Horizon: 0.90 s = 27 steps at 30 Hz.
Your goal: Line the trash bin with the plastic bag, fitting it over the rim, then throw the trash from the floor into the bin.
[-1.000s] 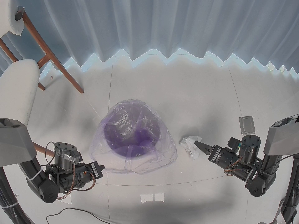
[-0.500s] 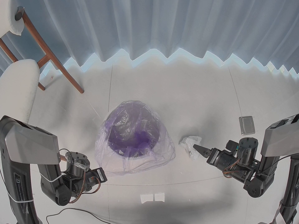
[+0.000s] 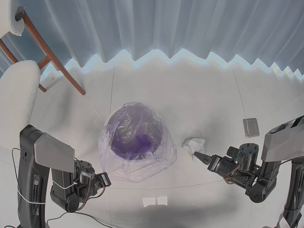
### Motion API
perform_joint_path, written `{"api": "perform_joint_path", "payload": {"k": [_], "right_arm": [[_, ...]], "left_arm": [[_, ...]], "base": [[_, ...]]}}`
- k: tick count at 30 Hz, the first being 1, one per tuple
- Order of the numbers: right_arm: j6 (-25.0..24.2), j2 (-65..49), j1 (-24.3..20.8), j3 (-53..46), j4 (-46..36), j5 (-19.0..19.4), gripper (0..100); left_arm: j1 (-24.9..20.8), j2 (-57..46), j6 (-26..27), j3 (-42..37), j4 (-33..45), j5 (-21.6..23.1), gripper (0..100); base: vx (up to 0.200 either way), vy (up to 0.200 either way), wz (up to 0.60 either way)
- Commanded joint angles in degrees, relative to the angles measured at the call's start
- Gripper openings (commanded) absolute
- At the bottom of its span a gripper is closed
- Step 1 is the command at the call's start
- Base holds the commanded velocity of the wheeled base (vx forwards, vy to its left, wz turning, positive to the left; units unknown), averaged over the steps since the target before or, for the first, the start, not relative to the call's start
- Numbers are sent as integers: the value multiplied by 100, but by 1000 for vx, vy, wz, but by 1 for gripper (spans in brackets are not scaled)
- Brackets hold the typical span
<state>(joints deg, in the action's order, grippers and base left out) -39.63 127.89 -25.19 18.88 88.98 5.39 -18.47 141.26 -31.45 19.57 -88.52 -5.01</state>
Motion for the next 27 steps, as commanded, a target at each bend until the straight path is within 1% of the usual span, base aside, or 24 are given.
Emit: {"api": "perform_joint_path", "payload": {"k": [1, 2, 3, 8, 11, 12, 14, 18, 21, 24, 27], "right_arm": [[-1, 34, -4, 10, 102, 6, 100], [-1, 34, -4, 10, 102, 6, 100], [-1, 34, -4, 10, 102, 6, 100], [-1, 25, -4, 10, 102, 6, 100], [-1, 34, -4, 10, 102, -3, 100], [-1, 34, -4, 10, 102, -3, 100], [-1, 34, 5, 10, 102, 6, 100], [-1, 25, 5, 10, 102, -3, 100], [-1, 25, 5, 10, 102, -3, 100], [-1, 25, 5, 10, 102, 6, 100], [-1, 34, 5, 10, 102, 6, 100]], "left_arm": [[1, 182, -1, -41, -8, 0, 0], [-8, 182, -1, -49, -8, 0, 0], [-16, 191, -1, -49, -8, 0, 100], [-60, 85, 25, -190, -17, -9, 100], [-148, -442, 25, -585, -17, 0, 100], [-157, -477, 25, -612, -17, 0, 100], [-342, -1040, 16, -1166, -17, 18, 100], [-632, -1989, 7, -1754, -17, 79, 100], [-869, -2806, -1, -1877, -8, 97, 100], [-913, -3509, 60, -1869, 1, 123, 100], [-913, -4054, 218, -1860, 1, 360, 100]], "base": [[0, 0, 0], [0, 0, 0], [0, 0, 0], [0, 0, 0], [0, 0, 0], [0, 0, 0], [0, 0, 0], [0, 0, 0], [0, 0, 0], [0, 0, 0], [0, 0, 0]]}}
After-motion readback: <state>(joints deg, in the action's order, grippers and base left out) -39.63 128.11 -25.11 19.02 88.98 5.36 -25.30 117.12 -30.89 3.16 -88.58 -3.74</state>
